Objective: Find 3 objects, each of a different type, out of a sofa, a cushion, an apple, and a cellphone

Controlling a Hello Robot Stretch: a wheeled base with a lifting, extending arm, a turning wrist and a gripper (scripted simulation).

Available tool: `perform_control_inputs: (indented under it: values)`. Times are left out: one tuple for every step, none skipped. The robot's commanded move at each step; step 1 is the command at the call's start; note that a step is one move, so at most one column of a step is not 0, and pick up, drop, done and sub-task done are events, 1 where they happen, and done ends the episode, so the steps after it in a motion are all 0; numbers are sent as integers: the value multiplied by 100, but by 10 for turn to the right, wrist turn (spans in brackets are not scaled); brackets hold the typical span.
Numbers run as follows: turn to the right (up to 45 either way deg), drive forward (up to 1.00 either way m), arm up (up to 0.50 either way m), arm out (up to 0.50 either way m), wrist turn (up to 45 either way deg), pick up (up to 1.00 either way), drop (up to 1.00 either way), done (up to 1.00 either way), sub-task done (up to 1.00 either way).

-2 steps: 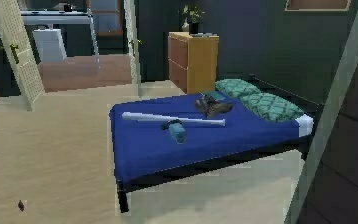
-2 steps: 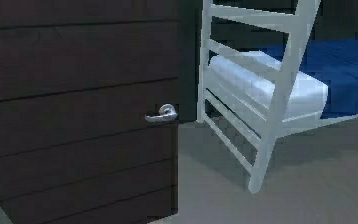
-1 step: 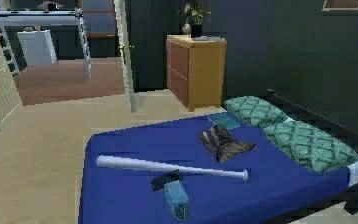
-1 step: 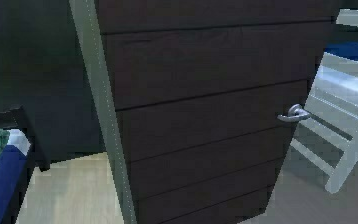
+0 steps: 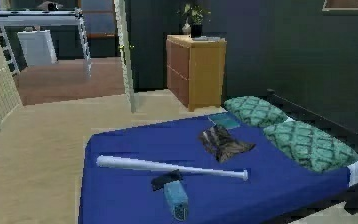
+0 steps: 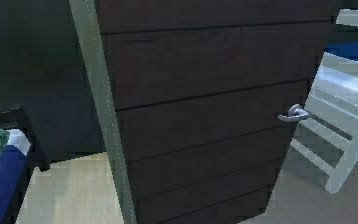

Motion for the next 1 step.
perform_control_inputs:
  values:
    - [-450,0,0,0,0,0,0,0,0]
